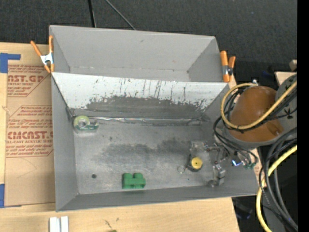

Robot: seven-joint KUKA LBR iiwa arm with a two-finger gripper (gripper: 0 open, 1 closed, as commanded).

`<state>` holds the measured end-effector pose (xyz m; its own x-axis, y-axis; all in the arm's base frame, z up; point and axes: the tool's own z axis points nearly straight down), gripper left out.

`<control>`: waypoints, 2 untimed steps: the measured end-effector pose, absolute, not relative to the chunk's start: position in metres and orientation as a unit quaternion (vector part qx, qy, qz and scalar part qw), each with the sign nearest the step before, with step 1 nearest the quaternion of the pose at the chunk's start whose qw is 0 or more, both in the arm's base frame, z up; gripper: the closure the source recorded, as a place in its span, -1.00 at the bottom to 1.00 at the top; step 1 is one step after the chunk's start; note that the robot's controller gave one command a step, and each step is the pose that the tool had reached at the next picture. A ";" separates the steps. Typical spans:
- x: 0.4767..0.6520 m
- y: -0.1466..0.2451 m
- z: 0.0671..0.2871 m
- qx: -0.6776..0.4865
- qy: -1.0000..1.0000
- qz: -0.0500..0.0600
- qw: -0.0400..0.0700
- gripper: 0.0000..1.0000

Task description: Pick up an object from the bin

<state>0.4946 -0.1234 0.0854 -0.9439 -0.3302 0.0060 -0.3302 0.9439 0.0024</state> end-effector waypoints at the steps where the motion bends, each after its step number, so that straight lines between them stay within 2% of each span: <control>1: 0.501 -0.111 0.070 0.155 -0.988 0.000 -0.003 -1.00; 2: 0.500 -0.111 0.072 0.155 -0.988 0.000 0.000 1.00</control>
Offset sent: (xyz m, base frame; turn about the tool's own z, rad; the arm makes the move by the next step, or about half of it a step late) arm 0.0046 0.0113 -0.0154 0.0255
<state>0.5001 -0.1114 0.0719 -0.9521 -0.3058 0.0000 -0.3058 0.9521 0.0005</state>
